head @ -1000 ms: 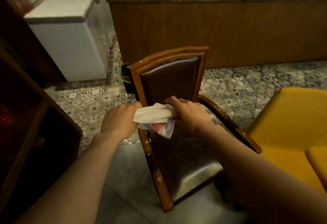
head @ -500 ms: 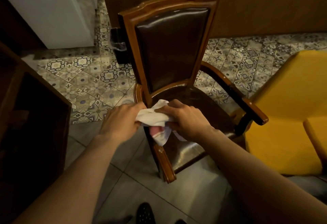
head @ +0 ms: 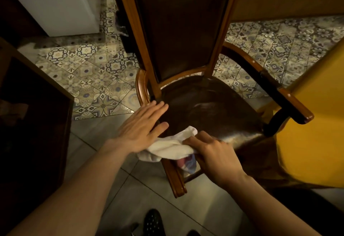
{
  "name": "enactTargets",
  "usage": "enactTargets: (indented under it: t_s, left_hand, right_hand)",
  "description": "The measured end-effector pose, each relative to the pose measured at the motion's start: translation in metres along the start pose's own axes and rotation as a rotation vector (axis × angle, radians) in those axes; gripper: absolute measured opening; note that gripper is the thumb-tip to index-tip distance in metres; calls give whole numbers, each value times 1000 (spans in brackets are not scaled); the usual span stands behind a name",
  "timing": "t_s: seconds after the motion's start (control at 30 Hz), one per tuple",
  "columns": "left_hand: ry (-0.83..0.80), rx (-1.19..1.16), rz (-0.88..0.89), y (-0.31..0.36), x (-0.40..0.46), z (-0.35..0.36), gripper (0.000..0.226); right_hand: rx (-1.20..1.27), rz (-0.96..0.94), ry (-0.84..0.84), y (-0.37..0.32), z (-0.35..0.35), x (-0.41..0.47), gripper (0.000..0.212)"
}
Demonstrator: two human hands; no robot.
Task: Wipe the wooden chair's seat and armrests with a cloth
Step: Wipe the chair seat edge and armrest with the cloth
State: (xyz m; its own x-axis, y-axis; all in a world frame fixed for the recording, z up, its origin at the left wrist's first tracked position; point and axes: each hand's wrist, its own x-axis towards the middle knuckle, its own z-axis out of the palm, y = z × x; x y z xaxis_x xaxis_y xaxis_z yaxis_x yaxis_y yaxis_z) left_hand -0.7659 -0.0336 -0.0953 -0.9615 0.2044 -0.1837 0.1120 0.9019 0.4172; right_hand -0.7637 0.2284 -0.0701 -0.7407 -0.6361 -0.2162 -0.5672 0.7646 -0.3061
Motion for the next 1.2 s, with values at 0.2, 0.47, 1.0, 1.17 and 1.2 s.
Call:
enactTargets:
  t_s: [0.2,0.47,1.0,1.17,1.2]
  left_hand:
    - [-145,180,80,-21,14,47,72]
    - [-35,108,166,-30,5,59,56]
    - [-7,164,165,-42,7,75,57]
    - [-17,165,133,-35,6,76,58]
    - [-16,164,127,-33,6,76,58]
  right_hand:
    - [-30,3,-17,-8,42,-1,56]
    - [48,-149,-11,-40,72,17,73]
    - [-85,-86,-104,-56,89,-1,76]
    - [-102,-87,-140,-56,86,-21,74]
    - [-107,-94,-151,-56,87,-26,73]
